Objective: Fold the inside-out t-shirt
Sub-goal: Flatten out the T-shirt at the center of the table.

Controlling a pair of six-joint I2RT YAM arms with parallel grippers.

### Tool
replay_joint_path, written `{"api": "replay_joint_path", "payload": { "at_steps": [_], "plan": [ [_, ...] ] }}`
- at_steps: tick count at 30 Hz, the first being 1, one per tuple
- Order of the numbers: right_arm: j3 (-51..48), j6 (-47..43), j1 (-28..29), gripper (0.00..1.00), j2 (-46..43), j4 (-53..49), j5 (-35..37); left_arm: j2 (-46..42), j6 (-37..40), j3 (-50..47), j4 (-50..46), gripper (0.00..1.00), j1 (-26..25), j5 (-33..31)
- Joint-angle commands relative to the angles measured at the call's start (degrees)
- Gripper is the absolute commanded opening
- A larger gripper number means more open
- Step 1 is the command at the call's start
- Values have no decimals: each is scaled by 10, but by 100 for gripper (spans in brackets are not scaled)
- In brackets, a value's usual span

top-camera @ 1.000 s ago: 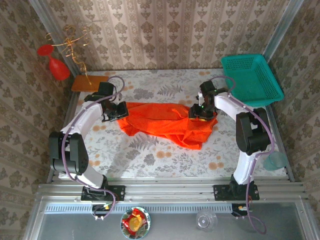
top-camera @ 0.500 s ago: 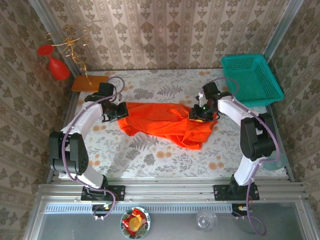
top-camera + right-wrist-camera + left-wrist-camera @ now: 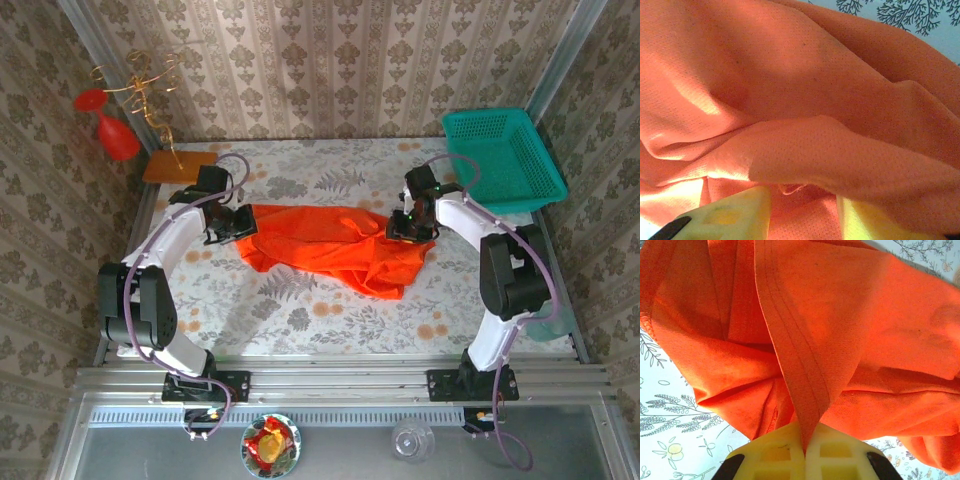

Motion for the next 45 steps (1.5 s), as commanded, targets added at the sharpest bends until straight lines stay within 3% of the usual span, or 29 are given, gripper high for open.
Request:
{"api": "replay_joint_path", "payload": {
  "at_steps": [1, 12, 26, 33, 45],
  "plan": [
    [-11, 15, -1, 40, 18, 26, -28, -2, 9, -8, 1, 0, 3, 9],
    [-25, 53, -1, 32, 29, 87, -111, 0, 12, -6, 1, 0, 3, 8],
    [-21, 62, -2, 0, 5, 73, -96, 2, 12, -7, 1, 0, 3, 7],
    [15, 54, -3, 0, -54, 12, -42, -4, 12, -6, -3, 0, 4, -4],
    [71, 41, -3, 0, -138, -66, -19, -25, 9, 1, -4, 0, 4, -13]
  ]
}}
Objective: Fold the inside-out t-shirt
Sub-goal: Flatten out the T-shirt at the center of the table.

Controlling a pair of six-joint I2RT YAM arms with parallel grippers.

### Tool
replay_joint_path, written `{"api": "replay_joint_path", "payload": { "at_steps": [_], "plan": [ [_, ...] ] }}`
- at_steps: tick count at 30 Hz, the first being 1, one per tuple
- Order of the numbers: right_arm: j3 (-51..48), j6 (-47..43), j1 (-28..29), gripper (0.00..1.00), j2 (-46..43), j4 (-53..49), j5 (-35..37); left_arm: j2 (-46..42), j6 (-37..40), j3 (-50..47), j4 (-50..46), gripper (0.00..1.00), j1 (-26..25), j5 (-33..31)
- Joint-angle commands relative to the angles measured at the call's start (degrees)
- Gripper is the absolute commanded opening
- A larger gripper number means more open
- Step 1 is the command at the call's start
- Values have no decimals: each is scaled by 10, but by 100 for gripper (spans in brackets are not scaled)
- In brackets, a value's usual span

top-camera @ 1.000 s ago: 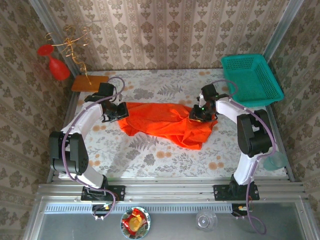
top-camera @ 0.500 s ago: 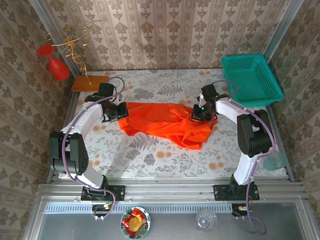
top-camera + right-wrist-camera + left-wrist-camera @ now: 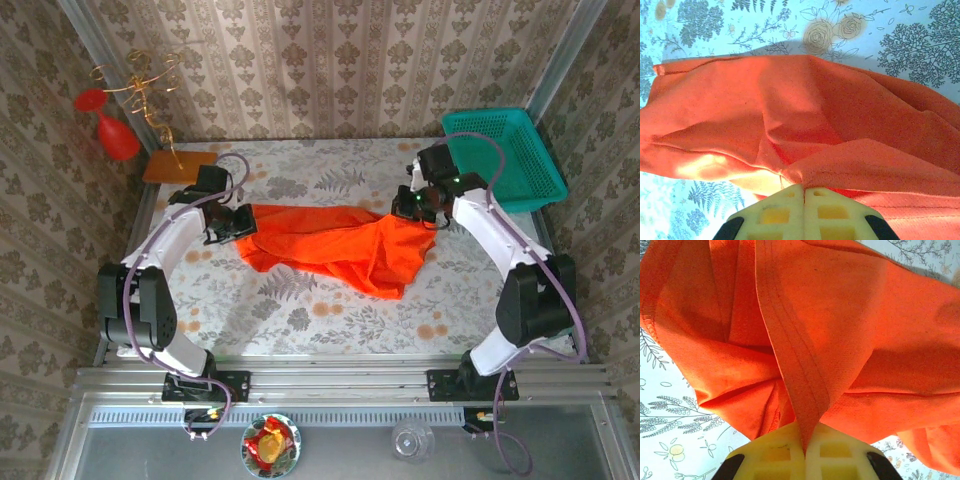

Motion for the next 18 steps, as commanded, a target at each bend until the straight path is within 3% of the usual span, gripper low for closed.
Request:
{"api": "replay_joint_path", "payload": {
  "at_steps": [1, 7, 12, 18],
  "plan": [
    [20, -13, -2, 0, -24, -49, 22, -22, 9, 2, -6, 0, 4, -8],
    [93, -49, 12, 0, -46, -160, 159, -44, 13, 22, 3, 0, 9, 4],
    [121, -64, 19, 0, -76, -228, 138, -50, 13, 45, 2, 0, 10, 21],
    [-30, 3, 109, 0, -150, -259, 122, -39, 25, 30, -10, 0, 14, 10]
  ]
}}
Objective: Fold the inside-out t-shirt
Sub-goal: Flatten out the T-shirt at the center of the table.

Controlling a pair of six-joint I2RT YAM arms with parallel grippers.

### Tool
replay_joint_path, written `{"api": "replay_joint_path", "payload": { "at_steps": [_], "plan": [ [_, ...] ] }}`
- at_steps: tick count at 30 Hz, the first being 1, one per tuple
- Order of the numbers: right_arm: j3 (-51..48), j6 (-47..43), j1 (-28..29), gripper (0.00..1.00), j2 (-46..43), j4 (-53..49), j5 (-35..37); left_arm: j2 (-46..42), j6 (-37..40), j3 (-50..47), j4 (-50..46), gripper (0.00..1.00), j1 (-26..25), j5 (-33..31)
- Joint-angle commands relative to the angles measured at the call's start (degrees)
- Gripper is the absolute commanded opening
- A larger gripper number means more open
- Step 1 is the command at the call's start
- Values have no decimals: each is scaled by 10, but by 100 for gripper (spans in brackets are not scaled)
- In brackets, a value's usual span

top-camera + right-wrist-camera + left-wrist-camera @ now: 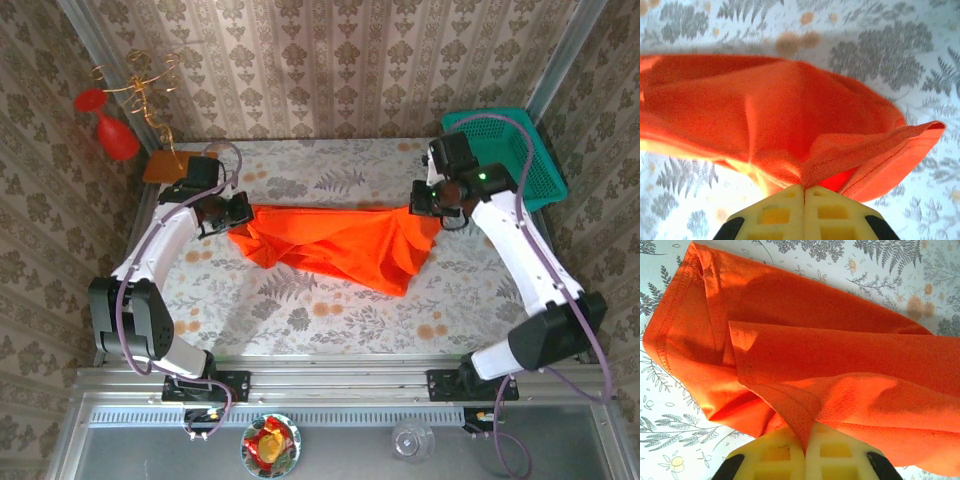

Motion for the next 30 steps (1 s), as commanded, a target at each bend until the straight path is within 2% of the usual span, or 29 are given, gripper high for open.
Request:
{"api": "replay_joint_path", "payload": {
  "at_steps": [1, 3, 5, 7, 8, 10, 14, 20, 24, 30],
  "plan": [
    [-102, 58, 60, 0, -25, -58, -18, -2, 17, -8, -11, 0, 7, 2],
    [-148, 99, 100, 0, -39, -38, -38, 2, 16, -18, -6, 0, 8, 3],
    [-176, 133, 120, 17, -55, -25, -51, 2, 17, -24, -2, 0, 7, 3],
    [-190, 157, 122, 28, -79, -11, -43, 4, 16, -30, 0, 0, 7, 1],
    [-197, 163, 118, 33, -90, -2, -32, 6, 17, -31, 0, 0, 7, 1],
    [-211, 171, 97, 37, -104, 11, -22, 10, 17, -34, 2, 0, 8, 3],
    [-266, 182, 20, 47, -121, 56, -48, 12, 20, -37, -1, 0, 7, 5],
    [-399, 245, -73, 53, -158, 165, -127, 5, 21, -44, -2, 0, 7, 5],
    [-466, 256, -91, 51, -165, 201, -130, 6, 22, -46, -1, 0, 7, 5],
    [-506, 245, -92, 46, -110, 245, -146, 12, 21, -41, -2, 0, 7, 7]
  ]
}}
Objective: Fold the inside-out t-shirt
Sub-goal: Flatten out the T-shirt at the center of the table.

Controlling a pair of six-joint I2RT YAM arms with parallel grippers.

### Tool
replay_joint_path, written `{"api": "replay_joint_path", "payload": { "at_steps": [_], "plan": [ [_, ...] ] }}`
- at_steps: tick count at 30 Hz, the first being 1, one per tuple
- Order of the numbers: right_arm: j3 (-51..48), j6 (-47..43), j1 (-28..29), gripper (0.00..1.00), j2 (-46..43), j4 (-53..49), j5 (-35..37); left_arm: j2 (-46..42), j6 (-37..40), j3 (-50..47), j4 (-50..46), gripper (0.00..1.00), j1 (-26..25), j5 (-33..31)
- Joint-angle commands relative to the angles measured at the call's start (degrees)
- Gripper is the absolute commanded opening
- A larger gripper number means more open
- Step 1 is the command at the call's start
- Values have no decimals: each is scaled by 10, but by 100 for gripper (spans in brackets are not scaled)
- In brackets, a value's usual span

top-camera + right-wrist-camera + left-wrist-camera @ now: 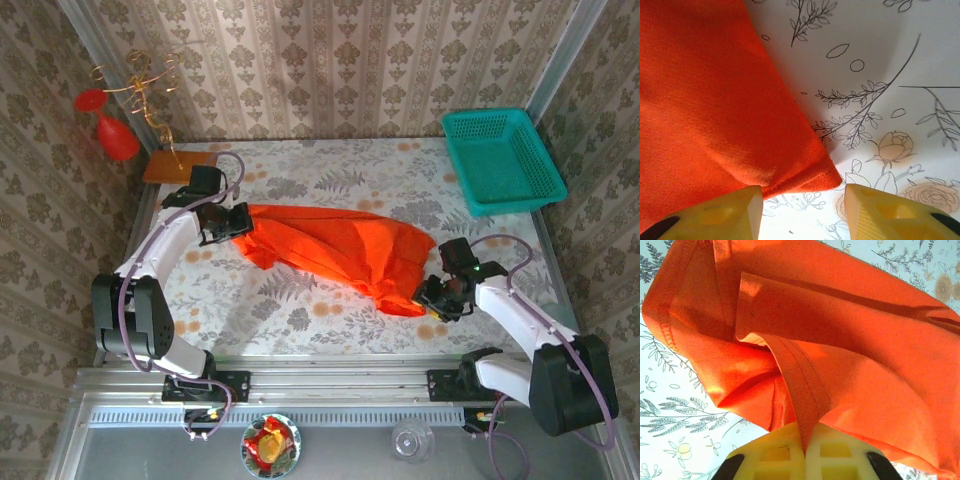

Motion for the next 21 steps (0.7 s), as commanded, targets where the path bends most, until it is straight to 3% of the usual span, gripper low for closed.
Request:
{"api": "replay_joint_path", "payload": {
  "at_steps": [1, 6, 13, 17, 21],
  "plan": [
    [-14, 4, -2, 46, 30, 44, -25, 8, 13, 1, -5, 0, 3, 6],
    [-15, -4, -1, 38, 70, 59, -31, 9, 11, 1, -5, 0, 3, 4],
    [5, -4, -2, 38, 79, 12, -5, 6, 11, 1, -11, 0, 2, -1],
    [31, -9, 0, 43, 43, -38, 34, 6, 11, 2, -13, 0, 2, -2],
    [60, -9, 13, 40, 71, -86, 76, 6, 11, 4, -13, 0, 2, -3]
  ]
}}
